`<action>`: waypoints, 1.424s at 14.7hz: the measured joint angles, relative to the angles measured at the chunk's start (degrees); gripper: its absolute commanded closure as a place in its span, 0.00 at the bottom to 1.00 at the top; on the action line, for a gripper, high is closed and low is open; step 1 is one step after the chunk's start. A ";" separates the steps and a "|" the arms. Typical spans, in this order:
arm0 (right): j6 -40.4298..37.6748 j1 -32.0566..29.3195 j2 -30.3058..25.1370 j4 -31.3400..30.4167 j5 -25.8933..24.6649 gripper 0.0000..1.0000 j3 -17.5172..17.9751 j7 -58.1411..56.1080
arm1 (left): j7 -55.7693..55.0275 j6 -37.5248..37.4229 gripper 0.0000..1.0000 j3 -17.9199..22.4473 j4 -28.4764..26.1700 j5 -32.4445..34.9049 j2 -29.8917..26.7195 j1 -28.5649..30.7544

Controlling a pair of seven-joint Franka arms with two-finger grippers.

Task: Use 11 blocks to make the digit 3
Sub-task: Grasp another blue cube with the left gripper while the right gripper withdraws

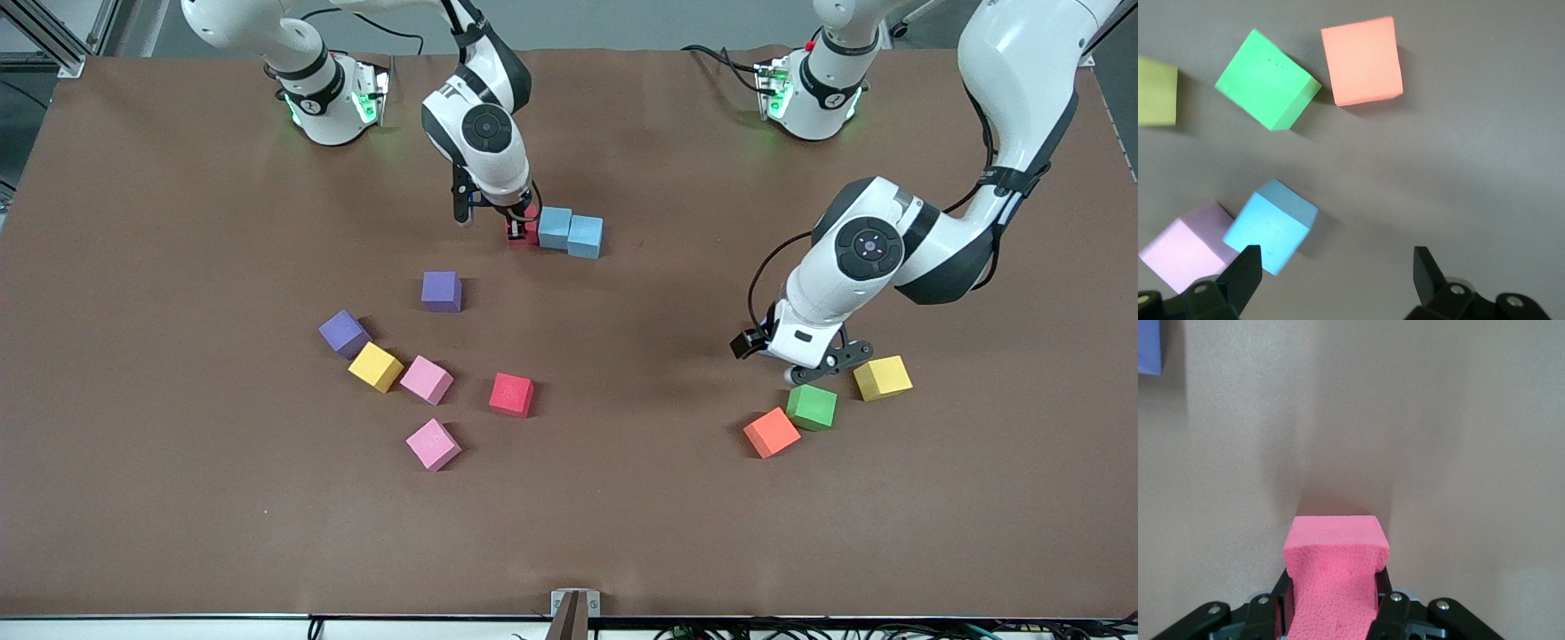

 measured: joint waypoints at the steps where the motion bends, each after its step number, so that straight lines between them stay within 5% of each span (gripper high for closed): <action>1: 0.03 0.00 0.00 0.00 0.01 1.00 0.00 0.02 | 3.40 0.11 0.00 -0.01 -0.83 1.36 0.02 0.19; 10: 0.76 0.00 0.00 0.00 0.11 1.00 -0.11 0.08 | 10.77 9.24 0.00 -0.02 -10.61 7.74 0.46 4.11; 18: 1.16 0.00 0.00 0.00 0.15 0.99 -0.16 0.09 | 23.21 10.65 0.00 -0.07 -11.89 10.10 1.73 7.39; 21: 1.16 0.00 0.00 0.00 0.16 0.91 -0.17 0.09 | 23.36 10.67 0.00 -0.15 -12.15 10.31 2.21 7.36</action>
